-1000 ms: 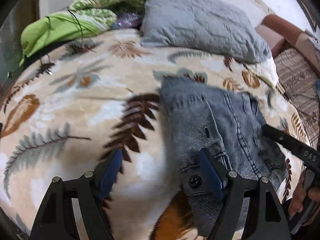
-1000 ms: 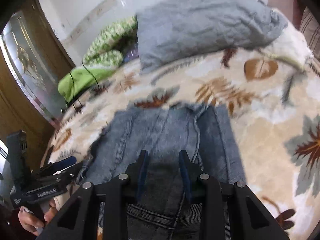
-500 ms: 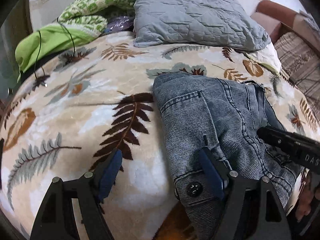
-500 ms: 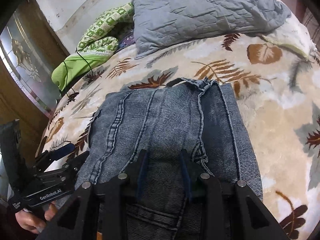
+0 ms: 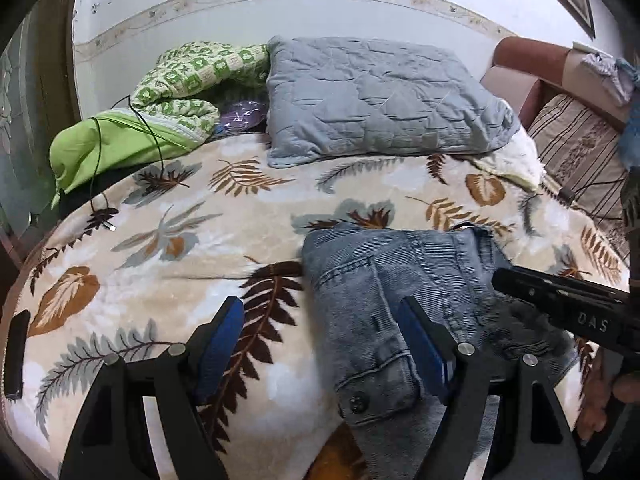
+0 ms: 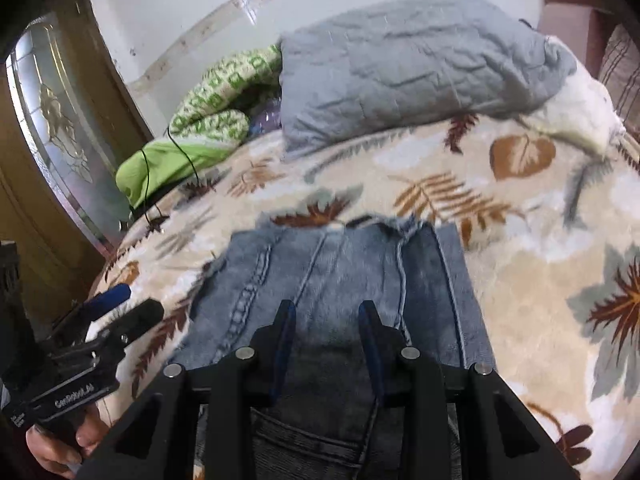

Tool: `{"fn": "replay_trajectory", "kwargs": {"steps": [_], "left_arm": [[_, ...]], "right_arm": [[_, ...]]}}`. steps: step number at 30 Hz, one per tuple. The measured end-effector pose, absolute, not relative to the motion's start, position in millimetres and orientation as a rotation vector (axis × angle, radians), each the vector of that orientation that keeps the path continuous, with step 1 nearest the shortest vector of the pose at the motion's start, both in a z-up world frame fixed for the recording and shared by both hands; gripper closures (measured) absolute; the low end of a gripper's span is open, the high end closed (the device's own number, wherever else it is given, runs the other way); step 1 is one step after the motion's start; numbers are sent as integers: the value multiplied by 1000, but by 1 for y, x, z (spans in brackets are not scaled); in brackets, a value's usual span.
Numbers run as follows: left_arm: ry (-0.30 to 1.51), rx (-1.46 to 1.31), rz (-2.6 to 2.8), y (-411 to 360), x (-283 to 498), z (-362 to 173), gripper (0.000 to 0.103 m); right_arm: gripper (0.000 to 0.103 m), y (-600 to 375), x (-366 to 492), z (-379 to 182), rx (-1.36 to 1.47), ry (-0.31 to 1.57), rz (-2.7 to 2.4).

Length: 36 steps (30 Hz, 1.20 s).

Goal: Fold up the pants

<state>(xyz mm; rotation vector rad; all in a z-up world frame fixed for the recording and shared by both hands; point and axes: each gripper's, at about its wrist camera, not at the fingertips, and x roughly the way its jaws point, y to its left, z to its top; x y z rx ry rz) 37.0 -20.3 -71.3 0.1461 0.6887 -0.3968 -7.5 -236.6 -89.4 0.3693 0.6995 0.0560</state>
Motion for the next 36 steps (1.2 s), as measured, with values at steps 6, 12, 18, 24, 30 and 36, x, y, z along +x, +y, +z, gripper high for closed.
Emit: {"fn": "replay_trajectory", "kwargs": {"steps": [6, 12, 18, 24, 30, 36], "left_arm": [[789, 161, -474, -35, 37, -83, 23], [940, 184, -492, -48, 48, -111, 20], [1054, 33, -490, -37, 72, -130, 0], [972, 77, -461, -40, 66, -113, 0], [769, 89, -323, -19, 49, -79, 0], [635, 105, -198, -2, 28, -55, 0]], "right_arm": [[67, -246, -2, -96, 417, 737, 31], [66, -249, 9, -118, 441, 834, 16], [66, -245, 15, -123, 417, 836, 18], [66, -244, 15, -120, 414, 839, 17], [66, -243, -6, -96, 374, 763, -14], [41, -233, -45, -60, 234, 614, -76]]}}
